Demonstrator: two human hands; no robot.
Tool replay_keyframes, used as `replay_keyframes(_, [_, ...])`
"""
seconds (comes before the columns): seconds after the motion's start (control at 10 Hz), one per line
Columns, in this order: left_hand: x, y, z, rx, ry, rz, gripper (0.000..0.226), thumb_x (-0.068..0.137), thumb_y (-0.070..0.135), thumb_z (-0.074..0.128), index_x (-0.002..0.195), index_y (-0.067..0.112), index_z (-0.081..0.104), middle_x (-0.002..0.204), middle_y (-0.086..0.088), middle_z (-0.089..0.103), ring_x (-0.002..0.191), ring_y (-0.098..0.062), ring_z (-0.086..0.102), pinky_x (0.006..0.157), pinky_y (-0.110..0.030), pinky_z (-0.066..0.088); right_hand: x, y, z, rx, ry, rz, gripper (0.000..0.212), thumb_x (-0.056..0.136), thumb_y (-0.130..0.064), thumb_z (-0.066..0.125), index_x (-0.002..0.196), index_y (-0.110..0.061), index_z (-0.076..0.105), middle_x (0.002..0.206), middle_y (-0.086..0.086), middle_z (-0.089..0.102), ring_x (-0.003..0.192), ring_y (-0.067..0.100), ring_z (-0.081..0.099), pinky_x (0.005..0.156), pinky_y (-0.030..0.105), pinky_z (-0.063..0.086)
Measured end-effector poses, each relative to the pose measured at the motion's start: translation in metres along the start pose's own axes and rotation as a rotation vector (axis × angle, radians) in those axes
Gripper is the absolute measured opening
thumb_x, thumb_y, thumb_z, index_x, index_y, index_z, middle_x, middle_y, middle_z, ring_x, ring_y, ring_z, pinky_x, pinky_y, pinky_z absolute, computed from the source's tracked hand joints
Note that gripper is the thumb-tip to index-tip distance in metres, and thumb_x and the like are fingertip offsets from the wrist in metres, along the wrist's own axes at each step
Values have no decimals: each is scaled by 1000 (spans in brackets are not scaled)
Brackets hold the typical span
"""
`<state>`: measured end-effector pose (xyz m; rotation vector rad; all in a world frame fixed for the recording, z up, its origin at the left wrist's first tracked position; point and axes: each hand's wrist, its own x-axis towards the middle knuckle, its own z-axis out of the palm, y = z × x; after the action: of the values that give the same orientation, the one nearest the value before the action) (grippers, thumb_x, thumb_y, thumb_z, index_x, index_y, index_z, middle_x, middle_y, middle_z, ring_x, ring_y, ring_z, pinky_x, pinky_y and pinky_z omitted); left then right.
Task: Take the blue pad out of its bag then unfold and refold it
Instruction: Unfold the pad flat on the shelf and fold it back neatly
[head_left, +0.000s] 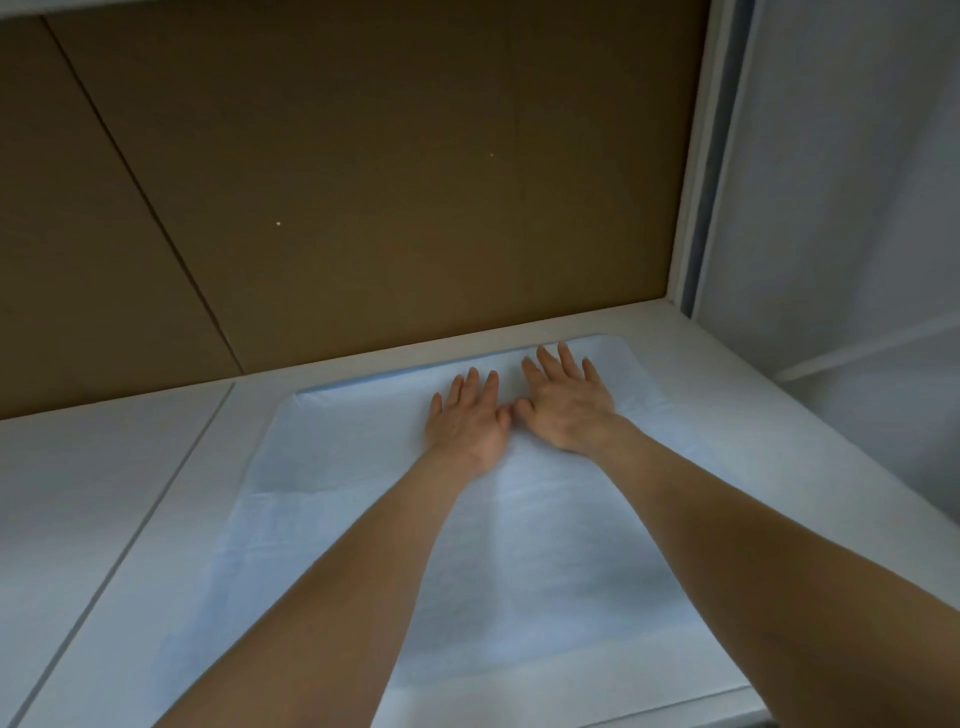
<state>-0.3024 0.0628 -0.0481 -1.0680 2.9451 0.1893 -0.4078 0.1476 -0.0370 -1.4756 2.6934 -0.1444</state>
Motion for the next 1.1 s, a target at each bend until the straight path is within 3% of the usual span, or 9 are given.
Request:
replay_keyframes(0.4, [15,18,15,58,-64,-34,55,101,42,11,152,26,-2,160,0,-8,148,-20,-5,120,-44,-1,3,19,17,18,-95,32,62,100,-48,16,154,-21,1,161,3,-9,148,24,-13,120,45,-4])
replay_keyframes(1.1, [13,17,14,48,-91,-30,55,101,43,10,152,27,-3,160,1,-11,148,-18,-7,120,-43,-2,5,19,20,-1,-109,40,61,100,-49,12,154,-24,-3,161,2,-10,148,23,-10,120,44,-3])
